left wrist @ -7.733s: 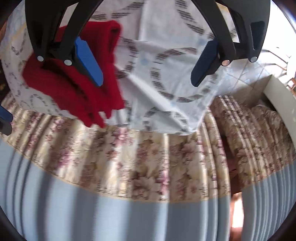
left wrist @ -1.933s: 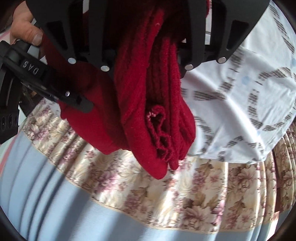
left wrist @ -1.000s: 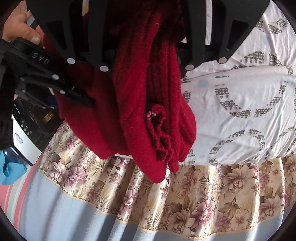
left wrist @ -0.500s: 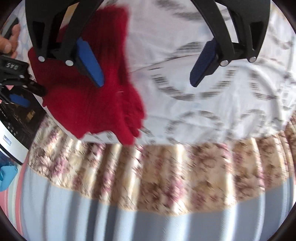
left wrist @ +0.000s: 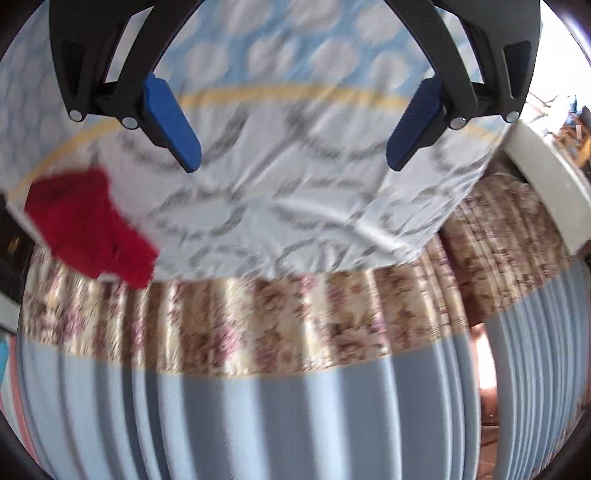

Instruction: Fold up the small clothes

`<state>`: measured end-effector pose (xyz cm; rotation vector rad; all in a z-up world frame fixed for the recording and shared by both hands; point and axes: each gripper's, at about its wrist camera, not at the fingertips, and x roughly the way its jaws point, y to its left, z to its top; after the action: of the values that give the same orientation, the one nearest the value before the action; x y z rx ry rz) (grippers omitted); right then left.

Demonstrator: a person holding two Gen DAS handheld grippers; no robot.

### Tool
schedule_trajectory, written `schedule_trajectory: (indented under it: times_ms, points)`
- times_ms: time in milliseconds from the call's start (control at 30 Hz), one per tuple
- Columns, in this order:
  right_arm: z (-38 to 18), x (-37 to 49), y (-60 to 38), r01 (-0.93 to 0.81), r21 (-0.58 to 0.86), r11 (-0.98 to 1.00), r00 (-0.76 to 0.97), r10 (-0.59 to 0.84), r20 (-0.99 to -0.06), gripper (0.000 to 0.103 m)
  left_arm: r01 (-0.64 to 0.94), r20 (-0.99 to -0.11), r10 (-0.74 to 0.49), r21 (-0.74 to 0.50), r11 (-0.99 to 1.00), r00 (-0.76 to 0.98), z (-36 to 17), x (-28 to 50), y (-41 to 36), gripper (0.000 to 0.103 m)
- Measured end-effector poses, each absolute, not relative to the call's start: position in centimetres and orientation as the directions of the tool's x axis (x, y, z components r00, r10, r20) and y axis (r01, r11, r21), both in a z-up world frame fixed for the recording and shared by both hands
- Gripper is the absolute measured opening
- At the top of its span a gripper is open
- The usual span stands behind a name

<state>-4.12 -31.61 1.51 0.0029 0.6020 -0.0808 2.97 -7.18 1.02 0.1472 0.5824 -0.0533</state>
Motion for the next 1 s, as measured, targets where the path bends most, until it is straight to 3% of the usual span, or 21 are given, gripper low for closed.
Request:
schedule_trajectory:
  times_ms: [333, 500, 667, 1000]
  points:
    - [-1.9, -9.0, -28.4, 0.159, -0.074, 0.984, 0.842, -0.175, -0.511, 0.100, 0.060, -0.498, -0.026, 0.053, 0.997, 0.867, -1.8, -4.3, -3.9, 0.101]
    - [-2.8, -9.6, -28.4, 0.139, -0.031, 0.990, 0.830, -0.133, -0.541, 0.100, 0.082, -0.482, -0.066, 0.013, 0.997, 0.874, -0.6, -5.1, -3.8, 0.101]
    - [-2.0, -9.9, -28.6, 0.122, 0.012, 0.992, 0.856, -0.099, -0.507, 0.100, 0.125, -0.479, -0.110, 0.001, 0.992, 0.871, 0.0, -5.1, -4.1, 0.101]
    - [-2.2, -9.7, -28.7, 0.115, 0.021, 0.993, 0.857, -0.088, -0.508, 0.100, 0.098, -0.481, -0.085, 0.001, 0.995, 0.873, -1.0, -4.4, -4.0, 0.101]
